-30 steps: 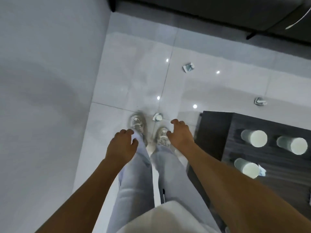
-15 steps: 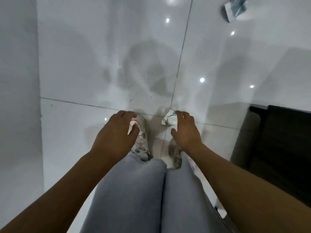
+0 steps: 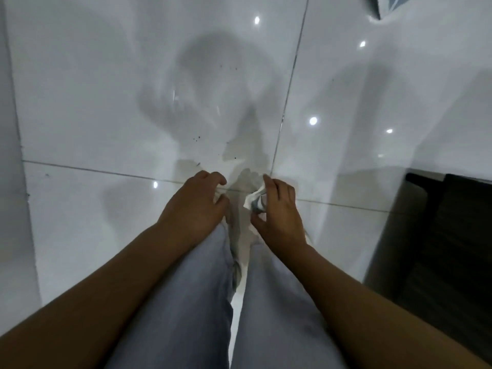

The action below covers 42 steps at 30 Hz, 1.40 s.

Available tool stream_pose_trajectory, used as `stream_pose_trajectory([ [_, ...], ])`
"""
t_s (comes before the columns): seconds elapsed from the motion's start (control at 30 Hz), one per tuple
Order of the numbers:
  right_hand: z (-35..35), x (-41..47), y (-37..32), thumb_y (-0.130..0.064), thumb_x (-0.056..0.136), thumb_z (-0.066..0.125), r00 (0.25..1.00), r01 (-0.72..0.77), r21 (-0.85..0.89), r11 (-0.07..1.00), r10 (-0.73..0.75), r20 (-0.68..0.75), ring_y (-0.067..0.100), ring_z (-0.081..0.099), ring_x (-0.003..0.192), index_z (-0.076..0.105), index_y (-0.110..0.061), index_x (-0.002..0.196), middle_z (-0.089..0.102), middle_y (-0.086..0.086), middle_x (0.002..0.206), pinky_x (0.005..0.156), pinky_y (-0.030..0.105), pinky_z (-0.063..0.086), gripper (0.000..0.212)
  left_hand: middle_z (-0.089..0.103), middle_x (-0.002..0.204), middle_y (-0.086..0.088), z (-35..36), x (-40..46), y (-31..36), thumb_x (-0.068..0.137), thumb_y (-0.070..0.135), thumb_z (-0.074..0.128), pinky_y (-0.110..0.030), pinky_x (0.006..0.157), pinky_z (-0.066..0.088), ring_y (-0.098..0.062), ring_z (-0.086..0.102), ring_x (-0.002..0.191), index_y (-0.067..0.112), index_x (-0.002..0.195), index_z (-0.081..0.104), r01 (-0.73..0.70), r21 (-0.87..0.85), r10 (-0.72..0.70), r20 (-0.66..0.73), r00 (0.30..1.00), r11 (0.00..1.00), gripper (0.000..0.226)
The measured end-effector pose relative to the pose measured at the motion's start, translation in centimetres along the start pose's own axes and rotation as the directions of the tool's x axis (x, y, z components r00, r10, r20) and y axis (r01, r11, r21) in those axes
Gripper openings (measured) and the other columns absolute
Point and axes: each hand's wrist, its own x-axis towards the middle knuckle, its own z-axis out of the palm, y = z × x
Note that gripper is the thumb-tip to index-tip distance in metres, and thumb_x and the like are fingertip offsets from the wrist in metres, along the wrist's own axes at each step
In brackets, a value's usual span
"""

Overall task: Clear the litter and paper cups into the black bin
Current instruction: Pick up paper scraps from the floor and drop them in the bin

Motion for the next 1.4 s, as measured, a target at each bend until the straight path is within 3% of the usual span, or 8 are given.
stream_pose_trajectory([
  [0.23, -11.6, -4.2, -9.7, -0.02, 0.077, 0.076, 0.984, 0.173, 0.09, 0.981, -0.168, -0.06, 0.023, 0.041, 0.126, 0.022, -0.006, 0.15, 0.046, 0.011, 0.136, 0.091, 0.023, 0.044, 0.092, 0.053, 0.13, -0.003, -6.5, -5.5, 8.0, 0.09, 0.03, 0.06, -0.023, 0.084, 0.037, -0.018, 0.053, 0.113, 0.017, 0.133, 0.046, 0.047, -0.172, -0.049, -0.006, 0.999, 0.984, 0.046],
  [0.33, -16.7, -6.6, -13.7, -0.018, 0.075, 0.077, 0.983, 0.185, 0.132, 0.974, -0.183, -0.033, 0.023, 0.039, 0.129, 0.013, -0.01, 0.153, 0.043, 0.009, 0.137, 0.088, 0.035, 0.054, 0.102, 0.06, 0.108, 0.007, -10.5, -8.9, 11.3, 0.088, 0.023, 0.062, -0.02, 0.076, 0.043, -0.012, 0.06, 0.097, 0.019, 0.121, 0.053, -0.004, -0.241, 0.001, -0.014, 1.0, 0.971, 0.035],
  [0.43, -21.2, -9.2, -16.9, -0.021, 0.076, 0.078, 0.982, 0.187, 0.138, 0.973, -0.182, -0.052, 0.02, 0.036, 0.132, 0.01, -0.014, 0.154, 0.04, 0.006, 0.14, 0.093, 0.032, 0.052, 0.104, 0.062, 0.087, 0.015, -14.3, -12.1, 14.3, 0.086, 0.016, 0.063, -0.014, 0.065, 0.048, -0.002, 0.062, 0.078, 0.027, 0.101, 0.054, -0.084, -0.264, 0.079, -0.028, 0.996, 0.961, 0.022],
  [0.53, -25.0, -11.3, -19.3, -0.025, 0.078, 0.076, 0.984, 0.161, 0.136, 0.978, -0.148, -0.1, 0.018, 0.038, 0.132, 0.01, -0.016, 0.154, 0.037, 0.003, 0.142, 0.094, 0.021, 0.044, 0.101, 0.066, 0.092, 0.007, -17.6, -14.5, 17.2, 0.086, 0.014, 0.063, -0.023, 0.071, 0.053, -0.008, 0.065, 0.079, 0.024, 0.108, 0.054, -0.079, -0.28, 0.087, 0.015, 0.996, 0.957, 0.026],
  [0.73, -31.1, -12.7, -22.1, -0.036, 0.083, 0.07, 0.989, 0.104, 0.123, 0.987, -0.089, -0.118, 0.014, 0.034, 0.136, 0.007, -0.021, 0.154, 0.032, -0.002, 0.149, 0.098, 0.021, 0.041, 0.096, 0.066, 0.109, -0.001, -22.2, -16.8, 22.5, 0.091, 0.016, 0.058, -0.011, 0.068, 0.042, -0.013, 0.062, 0.086, 0.018, 0.125, 0.049, -0.131, -0.074, 0.132, 0.01, 0.991, 0.989, 0.036],
  [0.9, -36.1, -10.5, -21.0, -0.036, 0.089, 0.064, 0.996, 0.018, 0.117, 0.993, -0.007, -0.088, 0.022, 0.02, 0.144, 0.006, -0.017, 0.153, 0.022, 0.005, 0.156, 0.116, 0.03, 0.023, 0.089, 0.063, 0.117, -0.002, -25.4, -15.1, 26.5, 0.091, 0.015, 0.058, -0.021, 0.079, 0.041, -0.023, 0.061, 0.101, 0.019, 0.128, 0.046, -0.113, 0.101, 0.121, -0.076, 0.99, 0.988, 0.04],
  [1.1, -42.0, -3.6, -15.4, -0.032, 0.092, 0.057, 0.992, -0.099, 0.129, 0.987, 0.108, -0.063, 0.022, 0.019, 0.143, 0.01, -0.017, 0.153, 0.02, 0.005, 0.156, 0.115, 0.032, 0.026, 0.078, 0.062, 0.119, -0.002, -27.4, -8.7, 32.0, 0.091, 0.018, 0.055, -0.025, 0.086, 0.044, -0.022, 0.06, 0.105, 0.021, 0.133, 0.043, -0.145, 0.283, 0.152, -0.006, 0.988, 0.948, 0.044],
  [1.4, -46.2, 7.8, -7.1, -0.025, 0.091, 0.058, 0.964, -0.26, 0.089, 0.962, 0.264, -0.037, 0.024, 0.027, 0.136, 0.017, -0.013, 0.15, 0.026, 0.008, 0.149, 0.106, 0.033, 0.037, 0.072, 0.062, 0.118, -0.005, -27.7, 2.3, 38.4, 0.089, 0.01, 0.057, -0.02, 0.081, 0.037, -0.024, 0.06, 0.103, 0.016, 0.13, 0.047, -0.23, 0.285, 0.228, 0.041, 0.973, 0.931, 0.042],
])
